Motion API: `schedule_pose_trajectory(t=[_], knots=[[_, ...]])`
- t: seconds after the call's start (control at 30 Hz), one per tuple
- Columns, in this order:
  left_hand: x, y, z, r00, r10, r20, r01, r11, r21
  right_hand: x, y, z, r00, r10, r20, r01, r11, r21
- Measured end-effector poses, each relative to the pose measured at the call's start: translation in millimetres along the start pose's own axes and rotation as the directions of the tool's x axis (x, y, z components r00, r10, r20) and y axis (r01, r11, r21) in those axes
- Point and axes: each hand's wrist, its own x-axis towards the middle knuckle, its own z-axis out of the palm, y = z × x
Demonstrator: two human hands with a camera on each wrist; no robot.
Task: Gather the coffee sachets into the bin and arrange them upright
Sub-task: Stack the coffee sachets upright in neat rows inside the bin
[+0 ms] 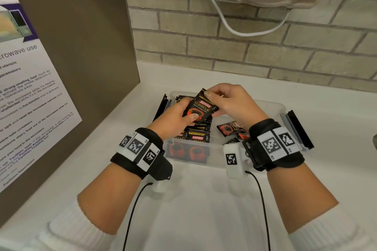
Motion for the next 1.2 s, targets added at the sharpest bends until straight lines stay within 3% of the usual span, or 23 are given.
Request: schedule_pose_trajectory(t=[0.1, 0.23, 0.43, 0.6, 0.7, 0.8, 0.97, 1.1, 1.17, 1.2], knots=[[-1.8, 1.6, 0.4, 0.995, 0.076, -0.059, -0.075, 0.997, 0.034, 1.8, 1.2, -6.6, 0.998, 0.050, -0.036, -0.044, 0.989, 0.141], [-8.3, 2.4, -3.2, 0.973, 0.162, -0.162, -0.157, 0.987, 0.045, 1.4, 11.4, -13.2, 0.970, 0.163, -0.182, -0.091, 0.932, 0.350], [-5.7, 6.5, -3.8, 0.964, 0.172, -0.201, -0.146, 0.980, 0.137, 4.6, 20.3, -13.7, 0.939, 0.164, -0.302, -0.069, 0.951, 0.302], [0.0, 9.0, -1.0, 0.994, 0.071, -0.082, -0.054, 0.981, 0.188, 2.5, 12.5, -8.4, 0.982, 0.025, -0.189, 0.028, 0.962, 0.270], [1.3, 8.9, -0.5, 0.999, 0.011, -0.047, -0.006, 0.993, 0.119, 3.8, 11.5, -4.1, 0.988, -0.037, -0.149, 0.060, 0.986, 0.158], [2.2, 9.9, -1.8, 0.999, -0.015, -0.039, 0.018, 0.996, 0.087, 2.2, 8.5, -1.8, 0.993, -0.041, -0.114, 0.044, 0.999, 0.024], [5.6, 11.7, -0.8, 0.998, 0.047, -0.036, -0.039, 0.981, 0.193, -5.4, -0.3, 3.8, 0.997, 0.037, 0.068, -0.042, 0.996, 0.077], [7.7, 13.8, -4.0, 1.000, 0.011, -0.002, -0.010, 0.967, 0.253, -6.1, 1.4, 3.3, 0.996, -0.051, 0.077, 0.058, 0.994, -0.094], [10.1, 10.6, -10.5, 0.997, -0.022, 0.077, 0.008, 0.986, 0.169, -4.0, 4.6, -0.4, 0.997, -0.050, 0.059, 0.056, 0.994, -0.099], [9.0, 13.4, -13.8, 0.989, -0.049, 0.143, 0.048, 0.999, 0.012, -3.2, 5.6, -2.7, 0.996, -0.054, 0.066, 0.059, 0.995, -0.082]])
